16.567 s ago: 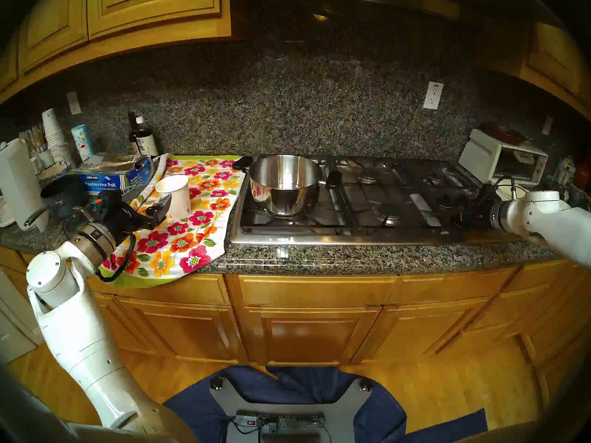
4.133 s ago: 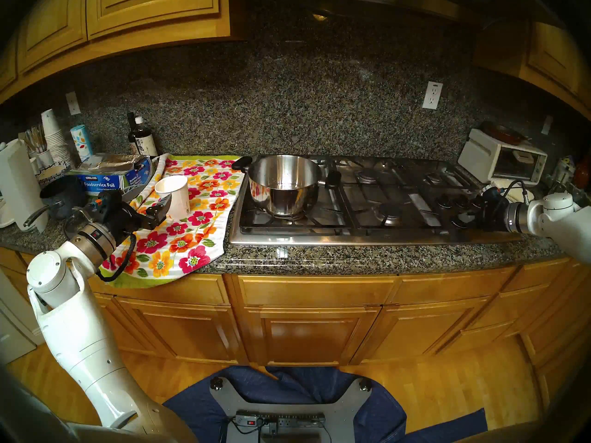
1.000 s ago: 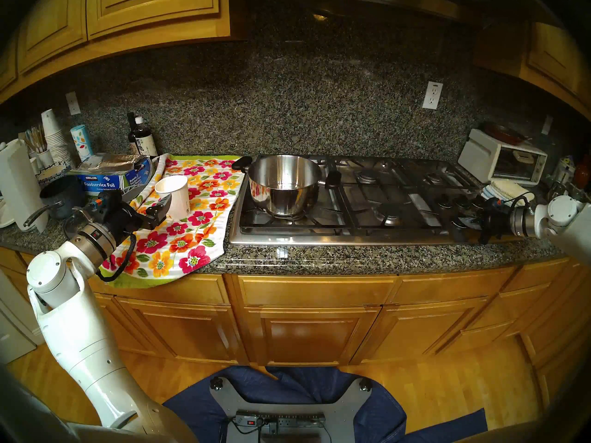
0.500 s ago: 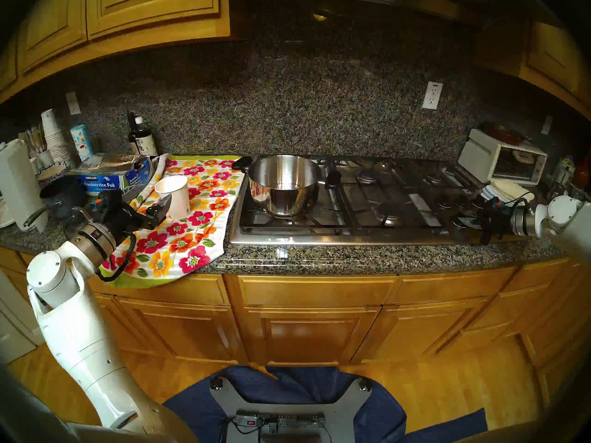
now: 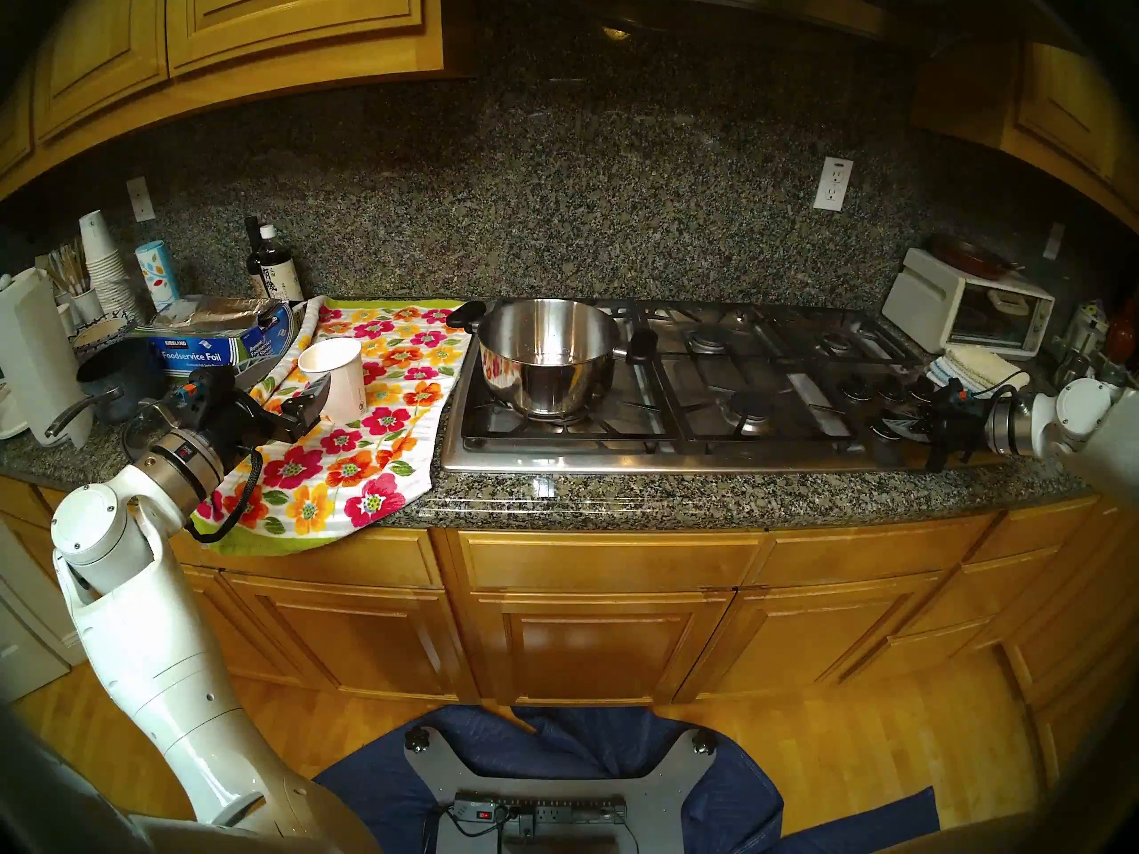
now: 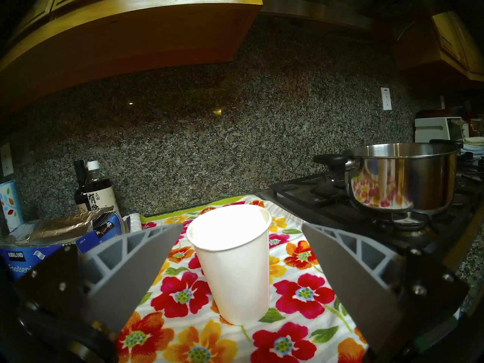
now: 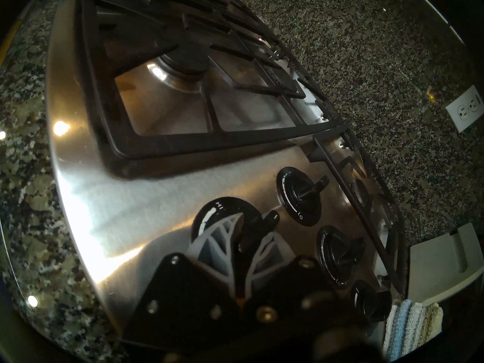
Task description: Pick up the water cup, pour water into the pot, turn on the stove
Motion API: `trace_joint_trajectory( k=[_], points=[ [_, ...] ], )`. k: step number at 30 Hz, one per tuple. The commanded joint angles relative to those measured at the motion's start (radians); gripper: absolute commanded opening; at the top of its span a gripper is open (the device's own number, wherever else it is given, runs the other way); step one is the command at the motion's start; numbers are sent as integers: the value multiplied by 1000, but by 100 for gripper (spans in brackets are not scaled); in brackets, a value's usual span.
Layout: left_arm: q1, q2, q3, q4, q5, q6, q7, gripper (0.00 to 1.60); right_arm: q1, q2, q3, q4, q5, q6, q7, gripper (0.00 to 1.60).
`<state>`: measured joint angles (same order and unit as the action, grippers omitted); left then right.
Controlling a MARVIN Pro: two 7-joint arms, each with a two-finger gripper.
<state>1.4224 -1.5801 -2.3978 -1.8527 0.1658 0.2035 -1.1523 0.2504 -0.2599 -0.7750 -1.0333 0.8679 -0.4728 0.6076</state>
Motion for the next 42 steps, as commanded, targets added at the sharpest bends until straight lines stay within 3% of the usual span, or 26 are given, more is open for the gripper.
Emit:
trace_joint_trajectory(
  k=[1, 3, 6, 9, 42],
  points=[
    [-25, 5, 2, -24, -15, -1, -1, 160, -29, -111, -2, -46, -27, -49, 8, 0],
    [-25, 5, 2, -24, -15, -1, -1, 160, -22, -84, 13, -66, -48, -55, 2, 0],
    [-25, 5, 2, -24, -15, -1, -1, 160, -29, -128, -5, -20, -61, -80, 2, 0],
    [-25, 5, 2, -24, -15, -1, -1, 160, -29, -110, 7, -29, -79, -86, -3, 0],
    [-26, 4, 1, -25, -18, 0, -2, 160, -106, -187, 3, 158, -161, -290, -54, 0]
  ],
)
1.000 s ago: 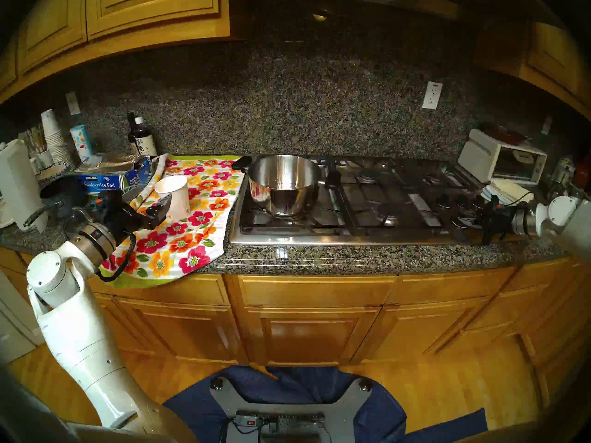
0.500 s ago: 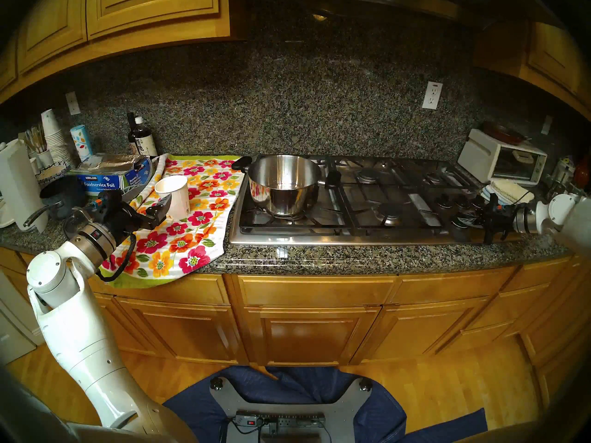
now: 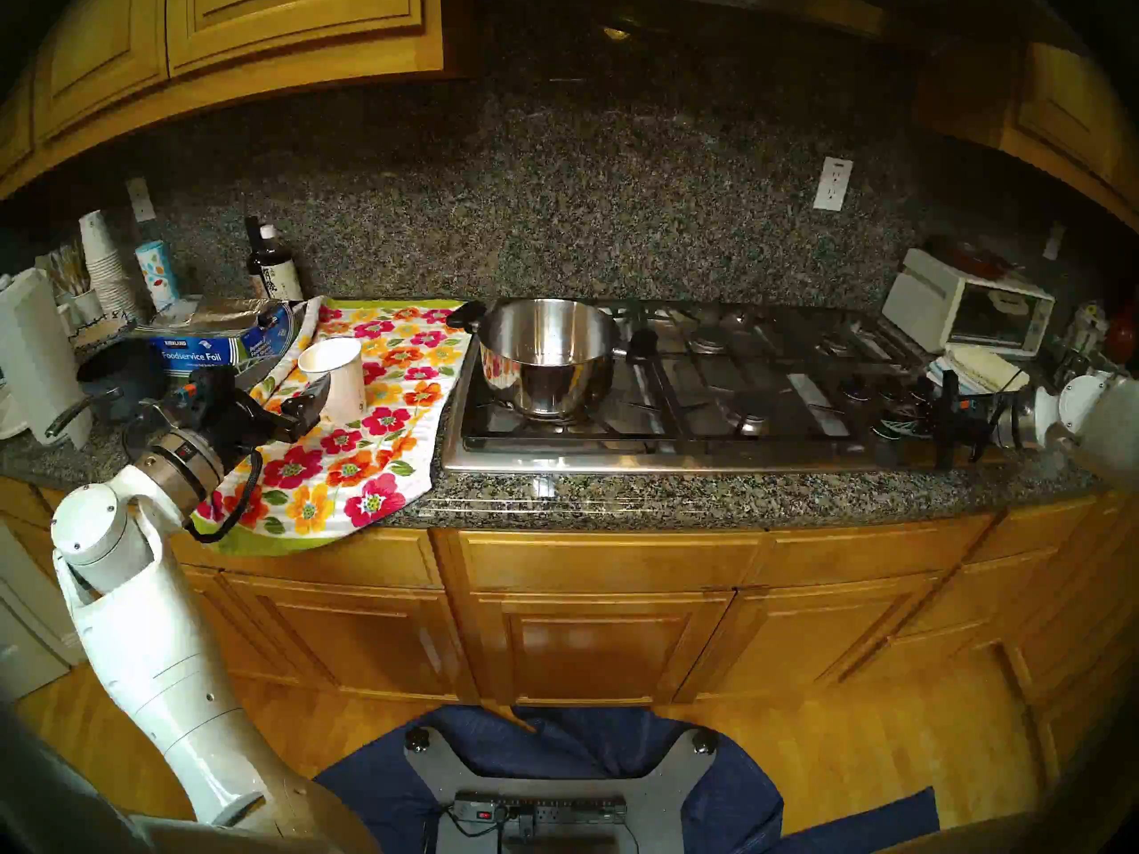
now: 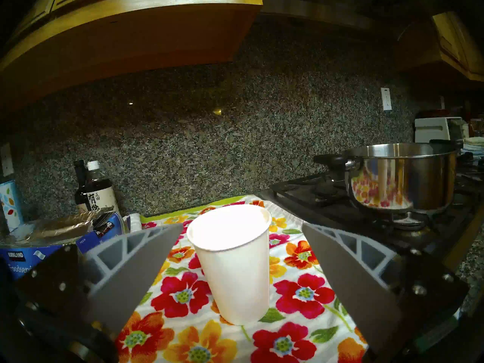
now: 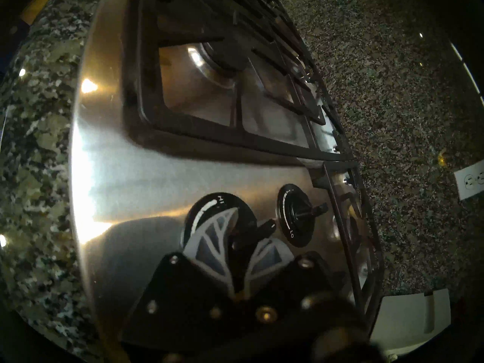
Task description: Pick up the water cup, pour water into the pot, turn on the stove
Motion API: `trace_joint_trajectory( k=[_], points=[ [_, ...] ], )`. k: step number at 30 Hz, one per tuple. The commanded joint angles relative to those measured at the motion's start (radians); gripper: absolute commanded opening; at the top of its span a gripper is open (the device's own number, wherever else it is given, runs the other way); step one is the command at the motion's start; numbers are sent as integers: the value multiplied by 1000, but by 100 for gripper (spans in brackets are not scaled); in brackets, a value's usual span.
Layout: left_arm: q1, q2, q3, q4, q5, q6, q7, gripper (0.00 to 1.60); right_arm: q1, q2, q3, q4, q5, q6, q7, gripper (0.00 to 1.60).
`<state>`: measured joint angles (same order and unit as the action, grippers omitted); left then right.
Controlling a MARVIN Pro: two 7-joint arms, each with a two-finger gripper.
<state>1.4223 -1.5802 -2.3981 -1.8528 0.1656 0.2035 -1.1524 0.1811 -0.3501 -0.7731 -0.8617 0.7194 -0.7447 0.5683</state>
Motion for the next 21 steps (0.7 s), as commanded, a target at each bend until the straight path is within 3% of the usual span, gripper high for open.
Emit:
trace_joint_trajectory(
  k=[1, 21],
  points=[
    [-26, 4, 1, -25, -17, 0, -2, 160, -42, -101, 1, -4, -11, -29, -17, 0],
    [-26, 4, 1, -25, -18, 0, -2, 160, -81, -149, 2, 128, -69, -154, -56, 0]
  ],
)
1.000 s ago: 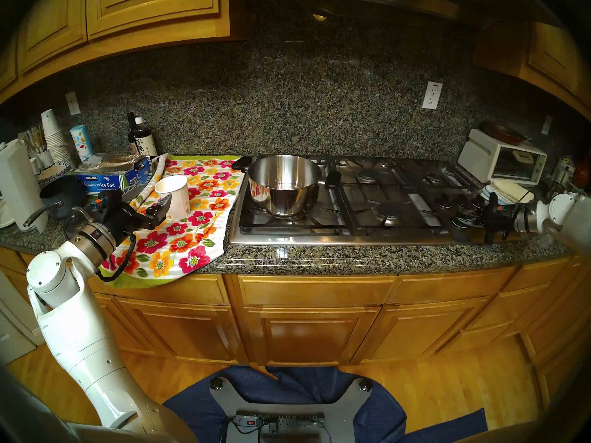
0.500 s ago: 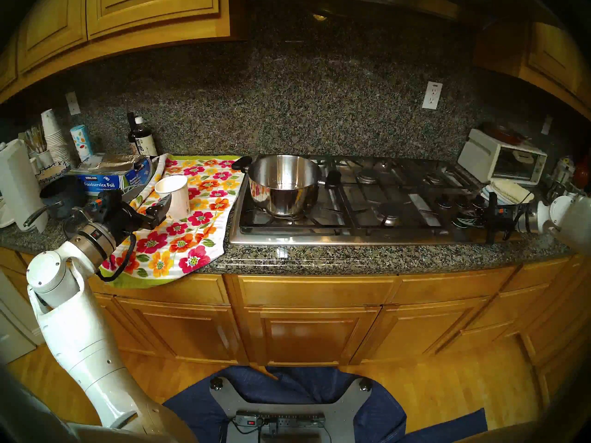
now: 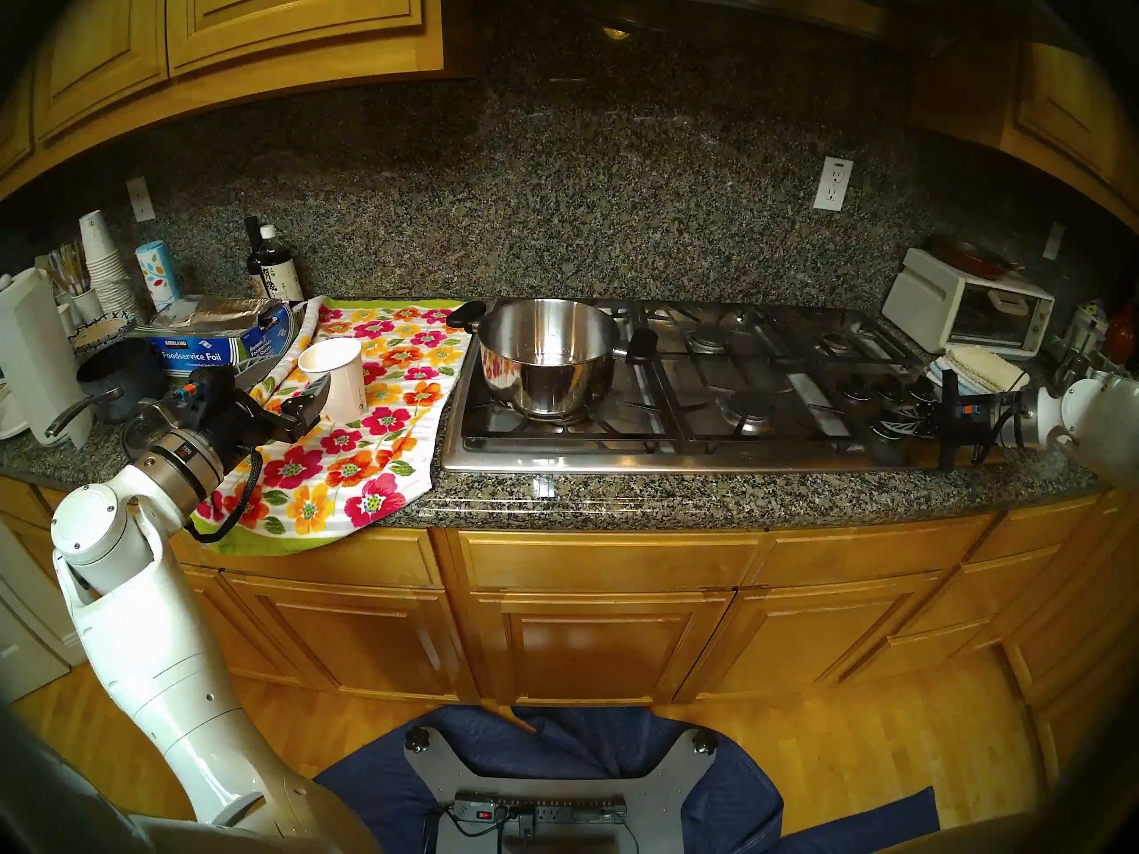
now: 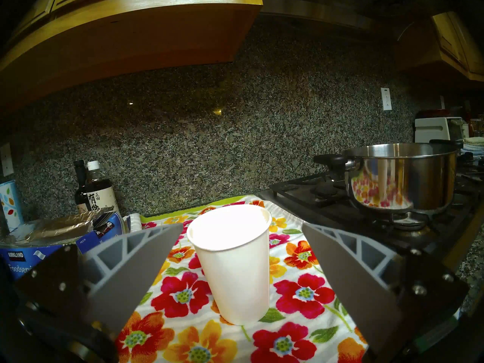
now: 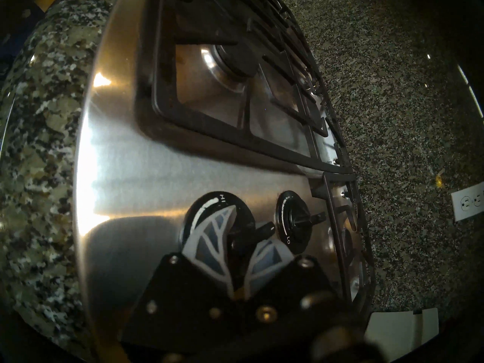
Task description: Pick up the water cup, pour water into the pot, turn on the stove
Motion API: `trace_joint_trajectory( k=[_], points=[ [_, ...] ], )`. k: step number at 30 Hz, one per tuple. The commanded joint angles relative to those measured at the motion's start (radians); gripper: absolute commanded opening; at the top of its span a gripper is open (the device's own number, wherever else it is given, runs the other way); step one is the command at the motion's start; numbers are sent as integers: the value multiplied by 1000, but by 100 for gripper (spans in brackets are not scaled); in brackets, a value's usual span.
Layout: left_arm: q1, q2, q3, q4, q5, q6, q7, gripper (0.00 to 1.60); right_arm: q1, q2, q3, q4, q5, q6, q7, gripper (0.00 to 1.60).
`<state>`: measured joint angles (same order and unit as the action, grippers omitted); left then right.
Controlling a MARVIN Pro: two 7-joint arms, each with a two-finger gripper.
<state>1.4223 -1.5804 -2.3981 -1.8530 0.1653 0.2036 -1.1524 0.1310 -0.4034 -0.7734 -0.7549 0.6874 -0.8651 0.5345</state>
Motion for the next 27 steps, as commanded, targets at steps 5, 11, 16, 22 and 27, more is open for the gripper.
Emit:
trace_joint_trajectory(
  k=[5, 11, 16, 22, 27],
  points=[
    [-26, 4, 1, -25, -18, 0, -2, 160, -55, -120, 2, 68, -47, -68, -40, 0],
    [-26, 4, 1, -25, -18, 0, -2, 160, -77, -142, 5, 116, -60, -95, -59, 0],
    [-26, 4, 1, -25, -18, 0, -2, 160, -92, -156, 11, 150, -75, -95, -77, 0],
    [-26, 4, 1, -25, -18, 0, -2, 160, -106, -173, 16, 192, -117, -95, -101, 0],
    [-26, 4, 1, -25, -18, 0, -2, 160, -114, -178, 27, 210, -143, -95, -114, 0]
  ],
)
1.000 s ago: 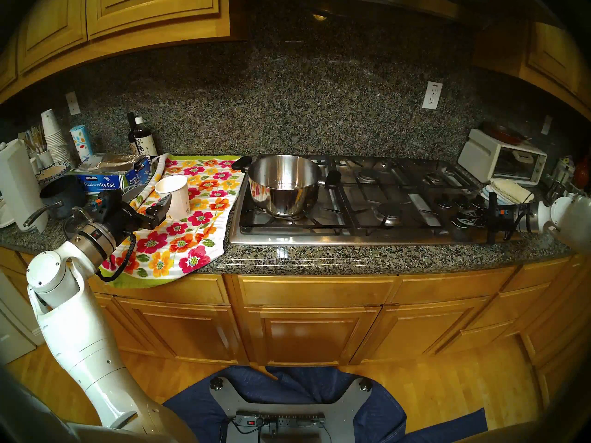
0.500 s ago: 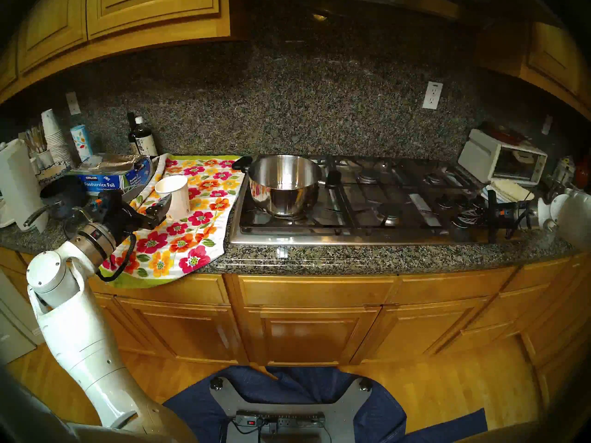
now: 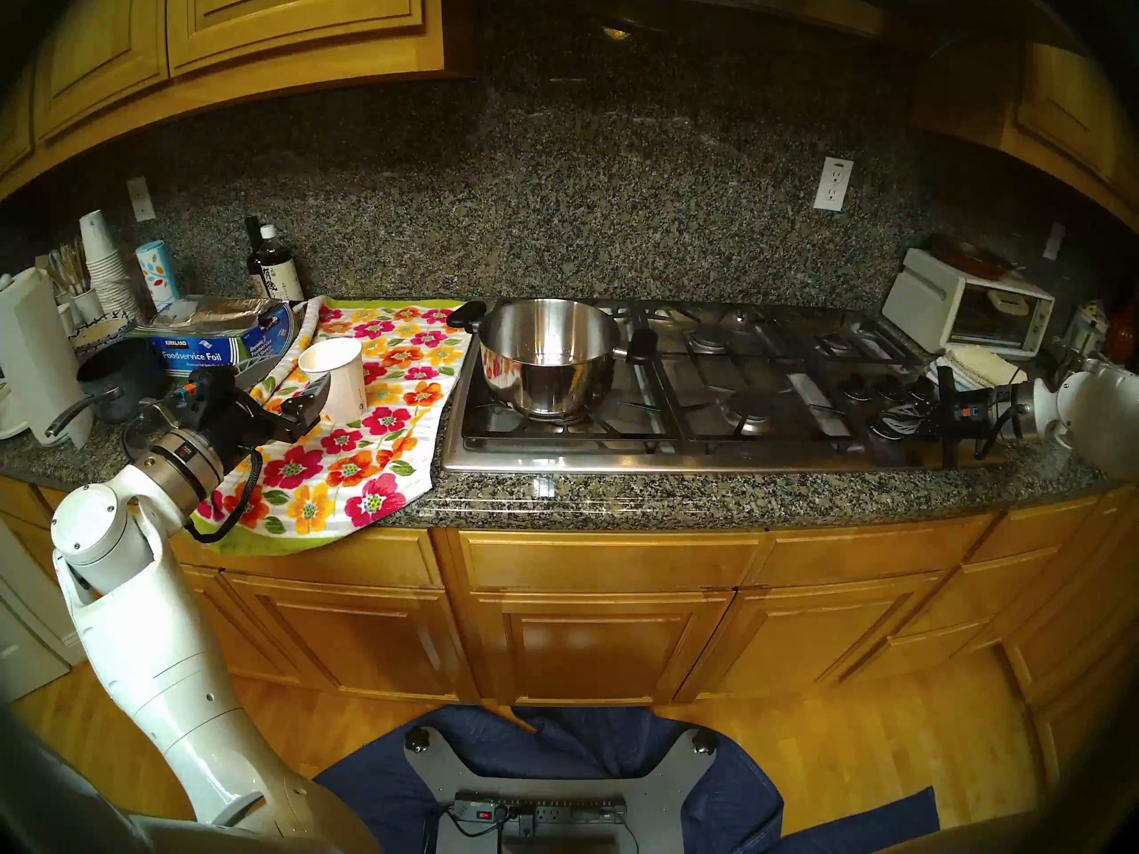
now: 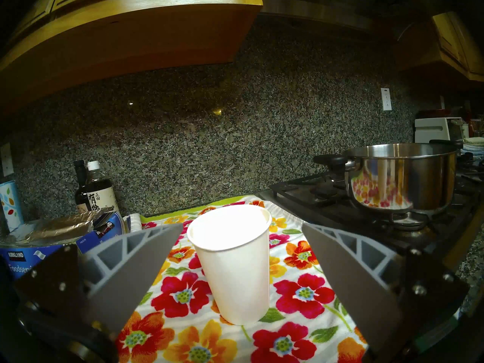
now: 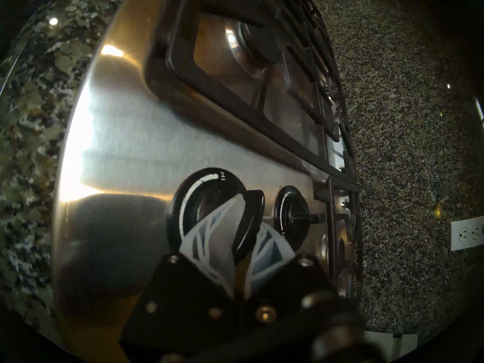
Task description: Pick up the water cup, pour water into the pot, turn on the stove
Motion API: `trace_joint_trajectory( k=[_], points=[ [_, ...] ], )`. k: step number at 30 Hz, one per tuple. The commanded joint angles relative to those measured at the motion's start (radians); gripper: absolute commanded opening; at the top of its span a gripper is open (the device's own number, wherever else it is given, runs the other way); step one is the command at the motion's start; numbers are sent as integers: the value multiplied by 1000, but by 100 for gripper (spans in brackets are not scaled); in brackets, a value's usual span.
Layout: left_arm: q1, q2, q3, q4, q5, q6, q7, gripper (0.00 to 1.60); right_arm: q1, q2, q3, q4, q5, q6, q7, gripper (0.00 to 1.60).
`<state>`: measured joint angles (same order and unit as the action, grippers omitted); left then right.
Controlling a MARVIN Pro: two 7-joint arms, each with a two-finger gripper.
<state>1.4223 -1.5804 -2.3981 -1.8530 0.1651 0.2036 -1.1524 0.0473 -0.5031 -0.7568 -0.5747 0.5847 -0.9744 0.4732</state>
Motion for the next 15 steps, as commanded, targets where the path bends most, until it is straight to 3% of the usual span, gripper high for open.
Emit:
trace_joint_trajectory(
  k=[1, 15],
  points=[
    [-26, 4, 1, -25, -18, 0, -2, 160, -31, -79, 12, 31, -45, 15, -55, 0],
    [-26, 4, 1, -26, -19, 1, -2, 160, -25, -70, 51, 50, -115, 15, -73, 0]
  ],
)
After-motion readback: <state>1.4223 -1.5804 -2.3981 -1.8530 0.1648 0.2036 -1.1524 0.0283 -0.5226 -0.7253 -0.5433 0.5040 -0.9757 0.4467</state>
